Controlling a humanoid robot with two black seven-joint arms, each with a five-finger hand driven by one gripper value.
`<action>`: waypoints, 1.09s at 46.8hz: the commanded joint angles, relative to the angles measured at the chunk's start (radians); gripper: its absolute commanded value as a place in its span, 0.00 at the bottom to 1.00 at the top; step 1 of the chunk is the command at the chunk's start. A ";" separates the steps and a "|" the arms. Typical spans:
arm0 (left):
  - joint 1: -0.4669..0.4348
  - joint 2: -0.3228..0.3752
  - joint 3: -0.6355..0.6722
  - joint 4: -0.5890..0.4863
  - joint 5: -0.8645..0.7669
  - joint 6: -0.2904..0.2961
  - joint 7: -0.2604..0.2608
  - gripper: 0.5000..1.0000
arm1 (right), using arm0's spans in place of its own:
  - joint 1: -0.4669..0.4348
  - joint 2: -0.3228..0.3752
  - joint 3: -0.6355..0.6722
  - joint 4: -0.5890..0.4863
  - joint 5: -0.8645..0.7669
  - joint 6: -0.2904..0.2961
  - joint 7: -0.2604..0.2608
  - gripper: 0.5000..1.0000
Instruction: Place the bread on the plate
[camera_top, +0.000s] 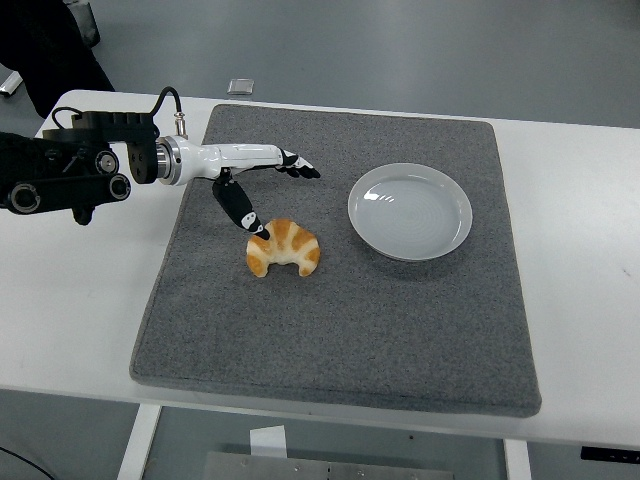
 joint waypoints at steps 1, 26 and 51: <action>0.003 0.000 0.000 -0.008 -0.002 -0.005 0.005 1.00 | 0.000 0.000 0.000 0.000 0.000 0.000 0.000 0.90; 0.006 -0.042 0.028 -0.006 0.001 -0.024 0.022 0.99 | 0.000 0.000 0.000 0.000 0.000 0.000 0.000 0.90; 0.014 -0.107 0.061 0.040 0.003 -0.005 0.022 0.97 | 0.000 0.000 0.000 0.000 0.000 0.000 0.000 0.90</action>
